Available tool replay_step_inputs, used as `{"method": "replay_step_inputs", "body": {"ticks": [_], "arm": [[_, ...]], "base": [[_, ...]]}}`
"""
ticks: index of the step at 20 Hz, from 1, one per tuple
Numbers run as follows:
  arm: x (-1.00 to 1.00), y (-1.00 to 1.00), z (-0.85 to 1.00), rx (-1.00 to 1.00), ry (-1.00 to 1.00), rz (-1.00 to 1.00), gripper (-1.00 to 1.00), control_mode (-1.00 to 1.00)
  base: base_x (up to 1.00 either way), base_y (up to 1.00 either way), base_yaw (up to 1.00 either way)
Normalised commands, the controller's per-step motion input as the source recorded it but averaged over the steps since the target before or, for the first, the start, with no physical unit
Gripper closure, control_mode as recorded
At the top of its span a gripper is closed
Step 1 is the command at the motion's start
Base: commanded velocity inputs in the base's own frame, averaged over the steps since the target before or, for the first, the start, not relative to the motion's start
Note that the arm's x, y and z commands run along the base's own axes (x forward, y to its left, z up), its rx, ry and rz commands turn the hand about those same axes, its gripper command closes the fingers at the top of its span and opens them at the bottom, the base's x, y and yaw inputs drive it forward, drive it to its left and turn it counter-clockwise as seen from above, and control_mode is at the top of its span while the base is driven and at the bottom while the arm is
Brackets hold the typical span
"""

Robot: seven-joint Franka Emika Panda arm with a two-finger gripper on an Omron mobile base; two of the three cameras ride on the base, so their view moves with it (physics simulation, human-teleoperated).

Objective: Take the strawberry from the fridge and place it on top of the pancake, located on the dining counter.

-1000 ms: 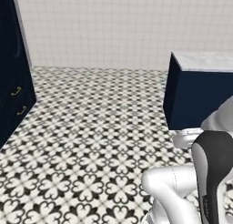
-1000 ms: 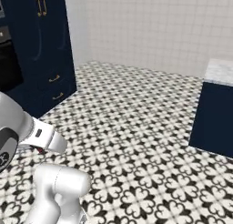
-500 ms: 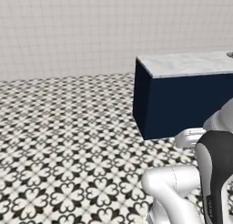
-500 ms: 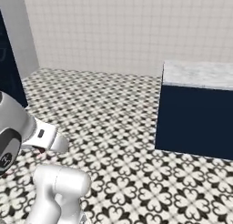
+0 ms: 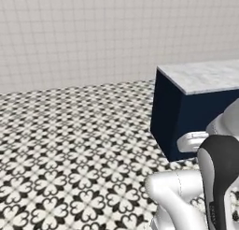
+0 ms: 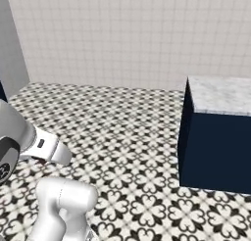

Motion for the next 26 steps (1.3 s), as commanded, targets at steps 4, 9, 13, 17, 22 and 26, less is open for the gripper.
{"method": "replay_step_inputs", "body": {"ticks": [4, 9, 13, 17, 22, 26], "arm": [[0.0, 0.0, 0.0, 0.0, 0.0, 0.0, 1.0, 1.0], [0.0, 0.0, 0.0, 0.0, 0.0, 0.0, 1.0, 1.0], [0.0, 0.0, 0.0, 0.0, 0.0, 0.0, 1.0, 1.0], [0.0, 0.0, 0.0, 0.0, 0.0, 0.0, 1.0, 1.0], [0.0, 0.0, 0.0, 0.0, 0.0, 0.0, 1.0, 1.0], [0.0, 0.0, 0.0, 0.0, 0.0, 0.0, 1.0, 1.0]], "base": [[1.0, 0.68, -0.01], [1.0, 0.68, -0.06], [1.0, 0.28, -0.13], [1.0, 0.03, -0.2], [1.0, 0.0, -0.24], [1.0, 0.0, -0.29]]}}
